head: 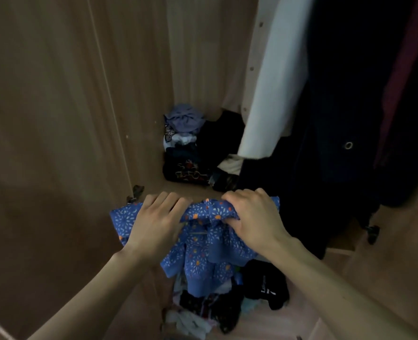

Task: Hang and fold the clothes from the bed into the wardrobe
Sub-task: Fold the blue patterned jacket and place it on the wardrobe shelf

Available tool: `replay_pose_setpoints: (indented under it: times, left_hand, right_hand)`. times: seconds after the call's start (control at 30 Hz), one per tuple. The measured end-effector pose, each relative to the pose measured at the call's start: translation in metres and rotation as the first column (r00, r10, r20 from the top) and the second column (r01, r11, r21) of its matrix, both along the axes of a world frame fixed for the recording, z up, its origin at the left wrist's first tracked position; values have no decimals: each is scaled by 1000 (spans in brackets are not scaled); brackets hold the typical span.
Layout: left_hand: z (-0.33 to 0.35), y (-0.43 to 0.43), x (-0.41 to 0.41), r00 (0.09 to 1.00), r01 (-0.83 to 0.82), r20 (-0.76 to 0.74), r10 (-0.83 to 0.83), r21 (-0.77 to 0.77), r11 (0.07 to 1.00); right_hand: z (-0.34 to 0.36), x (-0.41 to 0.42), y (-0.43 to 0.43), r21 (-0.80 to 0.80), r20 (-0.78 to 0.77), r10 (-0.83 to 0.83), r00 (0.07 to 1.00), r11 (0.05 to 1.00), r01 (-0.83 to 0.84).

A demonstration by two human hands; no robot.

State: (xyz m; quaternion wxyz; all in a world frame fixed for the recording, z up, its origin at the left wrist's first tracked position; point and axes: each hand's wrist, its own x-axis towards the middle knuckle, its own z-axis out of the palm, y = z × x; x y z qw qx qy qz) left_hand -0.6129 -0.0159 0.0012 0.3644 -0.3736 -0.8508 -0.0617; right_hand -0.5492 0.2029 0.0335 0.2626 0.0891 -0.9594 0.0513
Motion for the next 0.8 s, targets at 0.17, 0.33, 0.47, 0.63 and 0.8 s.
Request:
replay_pose_setpoints:
  times: [0.17,0.33,0.47,0.63,0.8]
  left_hand:
    - [-19,4,-66,999,9,51,-8,-22,1000]
    - [-34,11,-132,988,77,136,-75,-11,997]
    - [-46,17,-180,966,92,244,-83,-26,995]
    - [-62,18,-234,924,137,365,-117,-28,990]
    - [-76,23,-284,871,140,482,-97,-53,989]
  right_hand:
    - [-17,-64,5,11,71,-8,997,1000,7]
    - [-29,-120,6,-3,136,-63,989,998,64]
    - [-45,-164,8,12,195,-102,976,995,102]
    - [-59,-217,13,-49,336,-84,938,993,107]
    - [-77,-275,21,-143,471,-35,881,983,115]
